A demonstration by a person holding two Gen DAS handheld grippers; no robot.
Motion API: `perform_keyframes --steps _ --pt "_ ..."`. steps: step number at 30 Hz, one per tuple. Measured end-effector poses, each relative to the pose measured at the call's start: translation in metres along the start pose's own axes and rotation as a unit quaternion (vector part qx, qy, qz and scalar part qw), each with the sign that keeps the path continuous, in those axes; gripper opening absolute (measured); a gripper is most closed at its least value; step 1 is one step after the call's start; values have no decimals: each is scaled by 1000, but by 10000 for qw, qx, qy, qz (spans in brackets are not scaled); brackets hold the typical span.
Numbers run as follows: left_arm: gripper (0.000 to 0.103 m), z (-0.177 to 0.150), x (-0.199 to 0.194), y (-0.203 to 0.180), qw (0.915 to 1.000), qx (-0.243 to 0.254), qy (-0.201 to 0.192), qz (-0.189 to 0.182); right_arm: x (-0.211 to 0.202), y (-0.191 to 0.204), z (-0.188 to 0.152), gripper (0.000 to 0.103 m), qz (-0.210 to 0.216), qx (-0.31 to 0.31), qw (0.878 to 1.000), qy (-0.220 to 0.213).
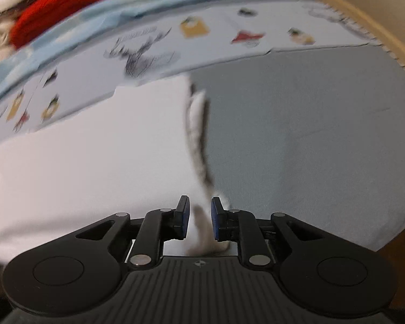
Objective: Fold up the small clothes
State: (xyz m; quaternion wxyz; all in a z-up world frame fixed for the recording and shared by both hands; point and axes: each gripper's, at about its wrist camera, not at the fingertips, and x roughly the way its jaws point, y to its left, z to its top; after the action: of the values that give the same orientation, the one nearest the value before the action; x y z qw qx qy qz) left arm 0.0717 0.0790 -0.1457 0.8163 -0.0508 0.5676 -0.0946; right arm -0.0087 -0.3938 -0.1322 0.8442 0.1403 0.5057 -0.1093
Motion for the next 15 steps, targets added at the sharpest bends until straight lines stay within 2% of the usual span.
perform_keyframes --steps 2,3,5,8,12,15 --pt "22 -7 16 2 9984 105 422 373 15 1 -6 18 -321 -117 9987 387" --pt "27 -8 20 5 9979 93 465 447 23 -1 -9 23 -517 -140 9968 588" --pt "28 -8 15 7 9987 10 352 378 27 -4 -10 24 -625 -18 9956 695" --pt "34 -12 8 11 9995 -18 162 280 12 2 -5 28 -635 -115 9975 275" --pt "41 -15 3 23 9996 -197 122 152 -9 14 0 28 -777 -385 9956 -358" --pt "42 -12 0 27 9997 -235 74 67 -30 23 12 29 -592 -545 9938 -771"
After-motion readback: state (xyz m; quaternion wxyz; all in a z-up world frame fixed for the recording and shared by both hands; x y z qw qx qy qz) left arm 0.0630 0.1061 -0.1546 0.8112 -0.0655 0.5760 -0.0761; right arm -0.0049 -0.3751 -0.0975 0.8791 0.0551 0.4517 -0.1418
